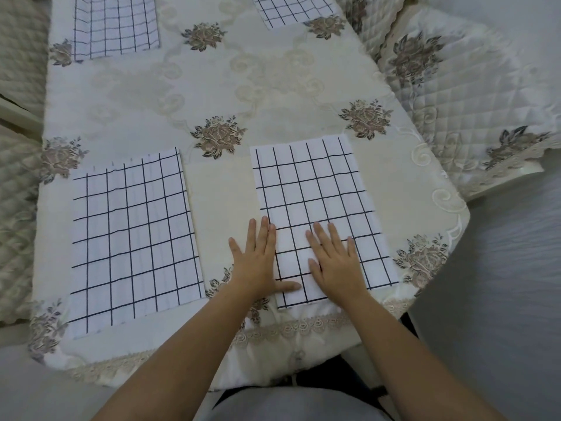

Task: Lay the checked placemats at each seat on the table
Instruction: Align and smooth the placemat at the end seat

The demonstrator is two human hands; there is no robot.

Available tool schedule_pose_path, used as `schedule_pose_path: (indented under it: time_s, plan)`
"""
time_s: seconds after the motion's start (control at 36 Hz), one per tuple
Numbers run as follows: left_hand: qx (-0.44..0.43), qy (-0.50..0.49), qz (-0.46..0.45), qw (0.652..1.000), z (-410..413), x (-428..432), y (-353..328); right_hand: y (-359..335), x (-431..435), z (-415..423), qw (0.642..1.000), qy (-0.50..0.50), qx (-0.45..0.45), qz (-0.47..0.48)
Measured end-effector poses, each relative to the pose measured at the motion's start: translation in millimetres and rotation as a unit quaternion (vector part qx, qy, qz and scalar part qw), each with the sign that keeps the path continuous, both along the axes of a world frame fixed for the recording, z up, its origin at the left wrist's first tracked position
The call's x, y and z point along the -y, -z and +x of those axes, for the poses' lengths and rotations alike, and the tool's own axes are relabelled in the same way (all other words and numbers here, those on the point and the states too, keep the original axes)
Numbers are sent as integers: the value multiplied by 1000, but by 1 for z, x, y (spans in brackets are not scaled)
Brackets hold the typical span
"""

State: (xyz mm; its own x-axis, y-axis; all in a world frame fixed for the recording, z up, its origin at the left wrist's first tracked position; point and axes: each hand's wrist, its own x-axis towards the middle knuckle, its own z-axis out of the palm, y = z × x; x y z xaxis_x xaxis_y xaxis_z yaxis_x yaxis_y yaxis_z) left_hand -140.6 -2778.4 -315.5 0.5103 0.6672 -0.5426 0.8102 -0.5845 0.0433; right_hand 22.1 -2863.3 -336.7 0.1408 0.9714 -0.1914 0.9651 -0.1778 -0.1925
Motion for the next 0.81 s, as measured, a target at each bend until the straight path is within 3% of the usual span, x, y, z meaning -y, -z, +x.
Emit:
schedule_pose_path:
  time_s: [0.28,0.5,0.69,0.81]
  plan:
    - [7,-2,-13,1000,-1,-1,-2,0,38,65,992,124,18,-19]
    - [9,-4,-17,1000,-1,-1,-2,-8,24,43,987,161,-19,15]
    - [6,-10,-1,1000,1,0,1,-7,-11,-40,999,-7,-21,27]
    - [-3,-9,11,1000,2,1,0,2,-6,-45,999,-36,-13,15]
